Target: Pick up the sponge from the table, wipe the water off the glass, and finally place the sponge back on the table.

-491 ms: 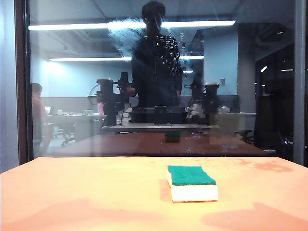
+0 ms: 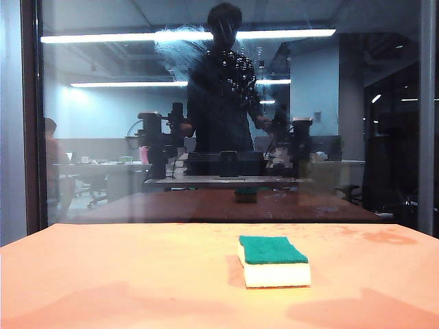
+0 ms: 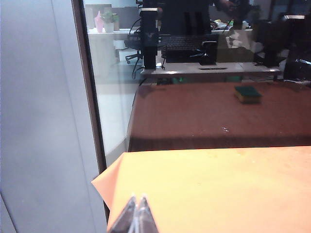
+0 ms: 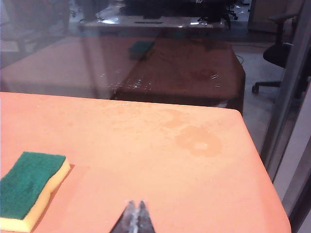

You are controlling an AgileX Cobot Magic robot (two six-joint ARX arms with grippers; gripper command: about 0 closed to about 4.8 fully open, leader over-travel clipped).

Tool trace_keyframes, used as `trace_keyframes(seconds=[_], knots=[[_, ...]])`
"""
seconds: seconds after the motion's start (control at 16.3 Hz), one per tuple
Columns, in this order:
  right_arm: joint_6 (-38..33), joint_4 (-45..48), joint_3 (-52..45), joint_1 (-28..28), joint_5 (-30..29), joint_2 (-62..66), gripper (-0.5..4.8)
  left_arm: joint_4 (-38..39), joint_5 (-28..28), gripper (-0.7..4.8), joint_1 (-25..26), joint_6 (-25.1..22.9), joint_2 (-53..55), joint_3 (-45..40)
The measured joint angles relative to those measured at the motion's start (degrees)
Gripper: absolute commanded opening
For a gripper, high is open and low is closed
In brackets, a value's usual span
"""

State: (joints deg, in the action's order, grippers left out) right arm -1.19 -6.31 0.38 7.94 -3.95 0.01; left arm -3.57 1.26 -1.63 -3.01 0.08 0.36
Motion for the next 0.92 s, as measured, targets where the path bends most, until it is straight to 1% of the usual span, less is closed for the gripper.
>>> trace_keyframes(seconds=[0.8, 0.92], knots=[[0.02, 0.0, 0.0, 0.0, 0.11, 0.0, -0.09, 0.0, 0.0, -0.06, 0.0, 0.02, 0.0, 0.0], [0.0, 0.61, 0.0, 0.0, 2.4, 0.02, -0.09, -0.02, 0.0, -0.06, 0.0, 0.02, 0.02, 0.0]])
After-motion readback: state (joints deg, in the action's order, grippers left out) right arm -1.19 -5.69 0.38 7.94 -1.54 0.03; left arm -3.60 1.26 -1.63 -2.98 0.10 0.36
